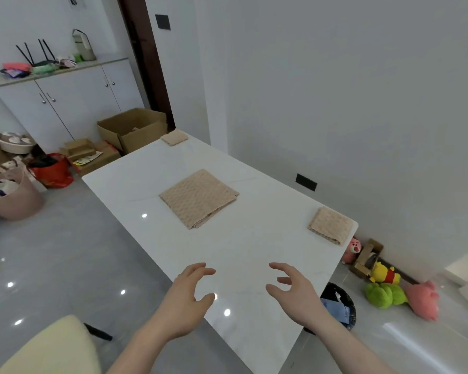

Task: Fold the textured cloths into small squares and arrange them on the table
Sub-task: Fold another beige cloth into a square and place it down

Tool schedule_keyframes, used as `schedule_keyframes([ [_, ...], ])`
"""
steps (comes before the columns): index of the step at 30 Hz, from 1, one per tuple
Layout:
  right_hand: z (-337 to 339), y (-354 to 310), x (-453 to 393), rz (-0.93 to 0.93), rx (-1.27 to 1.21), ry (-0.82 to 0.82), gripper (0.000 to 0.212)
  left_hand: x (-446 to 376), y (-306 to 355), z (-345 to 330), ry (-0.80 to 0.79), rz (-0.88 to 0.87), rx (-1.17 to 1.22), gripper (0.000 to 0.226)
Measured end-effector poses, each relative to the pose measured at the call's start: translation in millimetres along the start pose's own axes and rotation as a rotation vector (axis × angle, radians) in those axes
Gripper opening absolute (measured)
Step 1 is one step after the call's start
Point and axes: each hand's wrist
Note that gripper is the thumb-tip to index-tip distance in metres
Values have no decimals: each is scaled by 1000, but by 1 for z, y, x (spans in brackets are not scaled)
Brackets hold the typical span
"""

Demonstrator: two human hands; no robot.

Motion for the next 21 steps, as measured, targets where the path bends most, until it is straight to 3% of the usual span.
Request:
schedule_keyframes([
  [5,-48,-21,-8,22,-7,-43,46,-3,-48,31,25,34,25,47],
  [13,-116,-74,-45,-23,-15,119,44,-63,-97,112,-97,-90,-15,45],
  [21,-192,-108,-55,-51,-27,157,47,-112,-138,187,-170,-156,-150,47],
])
Point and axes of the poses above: each hand's wrist, its own x-axis away from the middle knuckle, its own z-axis out of the back of the hand, y = z × x, and after that the axes turned 1 degree about y, right-handed
